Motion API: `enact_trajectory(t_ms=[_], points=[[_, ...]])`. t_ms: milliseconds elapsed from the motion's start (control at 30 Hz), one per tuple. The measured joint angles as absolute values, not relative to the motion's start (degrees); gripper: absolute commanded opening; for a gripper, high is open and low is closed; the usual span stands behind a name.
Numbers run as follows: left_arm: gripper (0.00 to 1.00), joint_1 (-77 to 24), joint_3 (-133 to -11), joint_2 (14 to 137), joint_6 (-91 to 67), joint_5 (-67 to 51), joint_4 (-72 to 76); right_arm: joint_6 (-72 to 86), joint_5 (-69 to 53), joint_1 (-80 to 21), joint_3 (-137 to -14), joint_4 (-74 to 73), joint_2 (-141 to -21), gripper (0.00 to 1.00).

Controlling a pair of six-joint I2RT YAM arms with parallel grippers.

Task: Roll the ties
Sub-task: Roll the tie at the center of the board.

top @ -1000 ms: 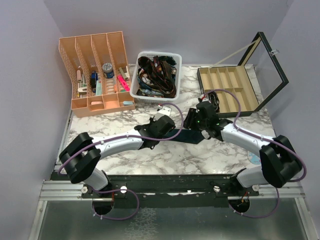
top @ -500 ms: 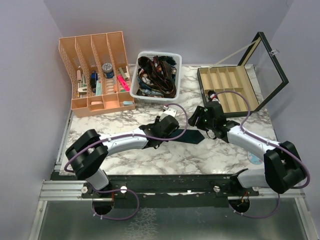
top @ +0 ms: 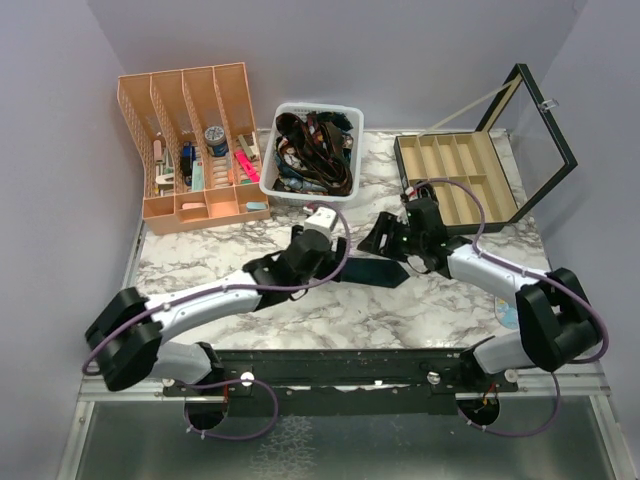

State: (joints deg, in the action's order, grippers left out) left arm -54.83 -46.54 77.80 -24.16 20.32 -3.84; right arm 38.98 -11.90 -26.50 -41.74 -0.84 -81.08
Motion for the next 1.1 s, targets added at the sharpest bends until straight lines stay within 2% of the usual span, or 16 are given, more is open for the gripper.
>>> enact_trajectory(t_ms=[133,267,567,800,967,1100], points=[[0.89,-51.4,-42.1,68.6,-26.3,19.9,-1.7,39.3,-19.7,-26.5,-42.1,3.9,-83.5,0.73],[0.90,-41.2,-35.5,60.8,-29.4,15.4,0.4,40.1,-24.9,-27.1,-43.2,6.5,-87.2,0.76],[0.91,-28.6,-28.7,63.8,-34.8,2.9,0.9,40.5,-28.6,-29.8,-46.2,7.2,-92.3,0.75],[0.91,-25.9,-27.6,65.6,-37.6,-3.2,4.3,40.5,-31.1,-31.2,-48.3,7.4,-96.3,0.61],[0.91,-25.5,-26.8,66.0,-38.6,-5.5,7.2,39.8,-31.3,-31.6,-49.2,6.9,-97.9,0.46],[0.91,-25.1,-25.8,66.1,-38.9,-6.6,8.0,37.3,-31.2,-31.6,-50.0,6.5,-98.0,0.44]])
